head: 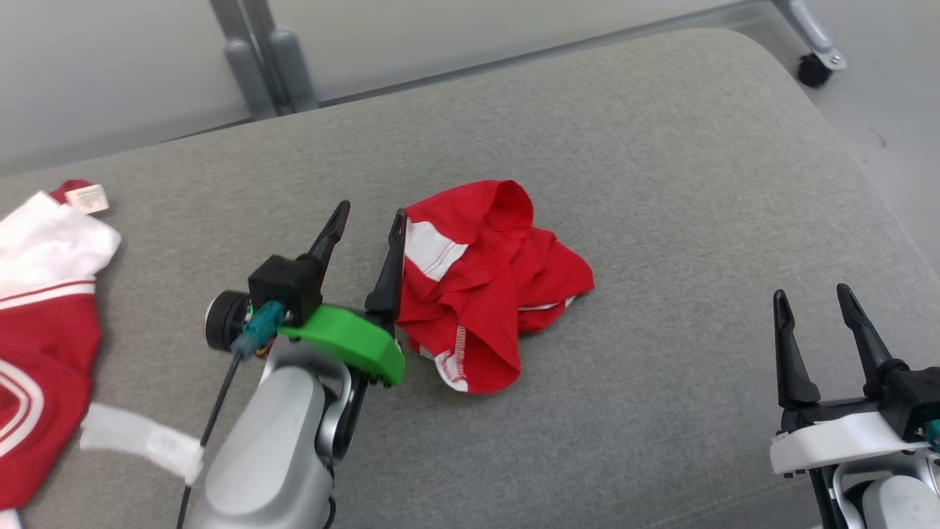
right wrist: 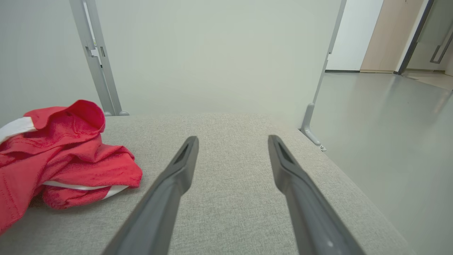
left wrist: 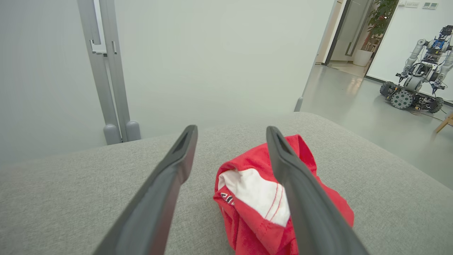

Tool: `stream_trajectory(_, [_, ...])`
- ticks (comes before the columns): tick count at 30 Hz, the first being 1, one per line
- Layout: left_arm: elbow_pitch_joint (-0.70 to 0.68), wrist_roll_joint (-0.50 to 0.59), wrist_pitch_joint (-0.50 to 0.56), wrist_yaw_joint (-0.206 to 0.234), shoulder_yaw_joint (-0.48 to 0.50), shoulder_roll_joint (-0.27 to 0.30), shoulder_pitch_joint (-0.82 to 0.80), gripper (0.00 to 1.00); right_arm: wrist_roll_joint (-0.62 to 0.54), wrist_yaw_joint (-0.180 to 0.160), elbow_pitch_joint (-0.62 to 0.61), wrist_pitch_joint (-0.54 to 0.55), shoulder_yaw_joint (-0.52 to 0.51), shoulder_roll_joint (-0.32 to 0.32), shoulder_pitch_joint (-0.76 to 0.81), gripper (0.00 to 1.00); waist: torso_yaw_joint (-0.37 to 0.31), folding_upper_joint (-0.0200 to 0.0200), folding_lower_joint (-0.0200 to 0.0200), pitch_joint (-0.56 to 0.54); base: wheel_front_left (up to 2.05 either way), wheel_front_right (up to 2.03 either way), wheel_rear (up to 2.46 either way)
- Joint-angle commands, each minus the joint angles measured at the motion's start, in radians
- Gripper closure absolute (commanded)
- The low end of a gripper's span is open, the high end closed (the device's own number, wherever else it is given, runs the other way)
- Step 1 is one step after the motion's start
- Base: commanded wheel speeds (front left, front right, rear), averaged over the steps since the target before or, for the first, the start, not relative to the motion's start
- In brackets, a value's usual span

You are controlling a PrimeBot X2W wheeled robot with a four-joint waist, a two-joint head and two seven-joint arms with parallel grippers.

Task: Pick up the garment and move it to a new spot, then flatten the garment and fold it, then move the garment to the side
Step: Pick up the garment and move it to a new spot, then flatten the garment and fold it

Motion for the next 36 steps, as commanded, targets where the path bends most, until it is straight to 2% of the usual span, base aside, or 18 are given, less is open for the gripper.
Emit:
stream_trajectory(1, [-0.058, 0.028, 0.000, 0.009, 0.016, 0.008, 0.063, 0.00, -0.015, 0.000, -0.017, -0.003, 0.000, -0.011, 0.009, 0.00, 0.135, -0.0001, 0.0001, -0.082, 0.00, 0.00, 0.00])
stream_trajectory(7, [-0.251, 0.135, 0.000, 0.023, 0.061, 0.039, 0.272, 0.00, -0.032, 0.000, -0.034, -0.003, -0.003, -0.039, 0.003, 0.00, 0.197, -0.0001, 0.0001, -0.102, 0.00, 0.00, 0.00])
stream_trajectory(15, [-0.335, 0.174, 0.000, 0.031, 0.201, 0.032, 0.463, 0.00, -0.038, 0.000, -0.019, -0.003, -0.007, -0.051, 0.030, 0.00, 0.256, -0.0001, 0.0001, -0.130, 0.00, 0.00, 0.00])
stream_trajectory(21, [-0.362, 0.210, 0.000, -0.003, 0.281, 0.018, 0.534, 0.00, -0.043, 0.000, 0.016, -0.003, -0.012, -0.047, 0.061, 0.00, 0.280, -0.0001, 0.0001, -0.144, 0.00, 0.00, 0.00])
stream_trajectory(30, [-0.340, 0.242, 0.000, -0.052, 0.365, -0.001, 0.600, 0.00, -0.056, 0.000, 0.082, -0.003, -0.013, -0.027, 0.084, 0.00, 0.254, -0.0001, 0.0001, -0.159, 0.00, 0.00, 0.00])
stream_trajectory(36, [-0.331, 0.253, 0.000, -0.068, 0.400, -0.006, 0.609, 0.00, -0.059, 0.000, 0.094, -0.003, -0.016, -0.020, 0.086, 0.00, 0.242, -0.0001, 0.0001, -0.158, 0.00, 0.00, 0.00])
